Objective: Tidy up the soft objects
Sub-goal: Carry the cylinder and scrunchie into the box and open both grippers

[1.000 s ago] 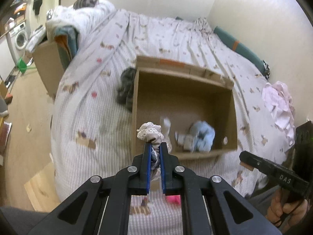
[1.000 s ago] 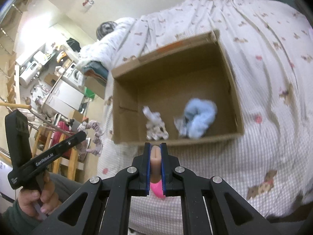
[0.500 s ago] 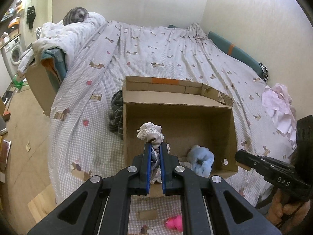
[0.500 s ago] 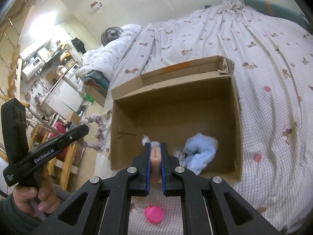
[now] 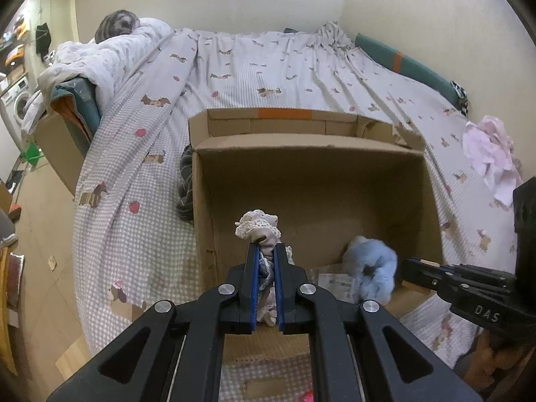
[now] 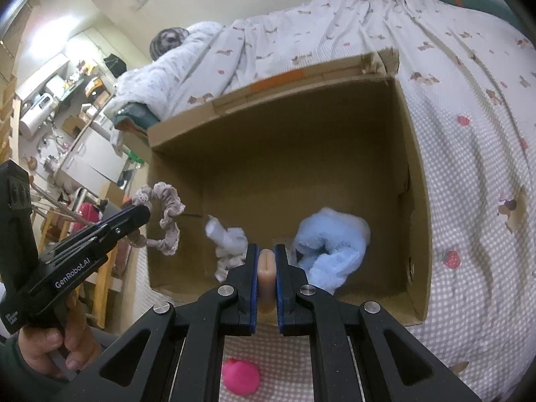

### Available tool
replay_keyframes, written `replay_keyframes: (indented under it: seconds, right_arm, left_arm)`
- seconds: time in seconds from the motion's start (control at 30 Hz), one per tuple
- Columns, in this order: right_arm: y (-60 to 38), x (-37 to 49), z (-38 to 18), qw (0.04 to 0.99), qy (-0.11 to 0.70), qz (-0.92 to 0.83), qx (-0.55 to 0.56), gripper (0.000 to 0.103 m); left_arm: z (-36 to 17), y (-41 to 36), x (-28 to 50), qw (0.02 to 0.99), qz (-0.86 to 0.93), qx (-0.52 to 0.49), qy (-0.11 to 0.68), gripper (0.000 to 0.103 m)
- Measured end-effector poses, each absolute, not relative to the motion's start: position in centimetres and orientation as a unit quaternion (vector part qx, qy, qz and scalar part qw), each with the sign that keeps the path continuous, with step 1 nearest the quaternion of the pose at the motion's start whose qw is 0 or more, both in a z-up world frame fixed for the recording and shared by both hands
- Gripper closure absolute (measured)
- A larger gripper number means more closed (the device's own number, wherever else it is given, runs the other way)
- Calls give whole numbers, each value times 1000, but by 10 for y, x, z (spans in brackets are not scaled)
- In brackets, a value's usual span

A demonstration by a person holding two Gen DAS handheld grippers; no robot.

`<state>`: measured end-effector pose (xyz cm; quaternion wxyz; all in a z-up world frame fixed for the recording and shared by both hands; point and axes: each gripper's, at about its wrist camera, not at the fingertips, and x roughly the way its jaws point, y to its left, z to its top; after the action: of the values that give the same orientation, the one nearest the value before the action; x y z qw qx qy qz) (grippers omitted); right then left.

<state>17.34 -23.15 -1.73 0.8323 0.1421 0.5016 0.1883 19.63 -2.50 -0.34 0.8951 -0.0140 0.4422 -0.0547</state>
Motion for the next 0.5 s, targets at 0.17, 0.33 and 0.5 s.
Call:
replay_keyframes:
  seconds: [0.17, 0.33, 0.5]
  right_arm:
    - [-226, 176, -28, 827, 514, 186, 133, 93]
    - [-223, 180, -33, 825, 519, 186, 126, 93]
    - [-219, 185, -38, 821, 525, 185, 126, 93]
  left_arm:
    - [-16, -26, 197, 894, -52, -14, 446, 95]
    - [-22, -29, 197, 896, -45, 6, 443, 95]
    - [-28, -28, 201, 889, -50, -5, 455, 95]
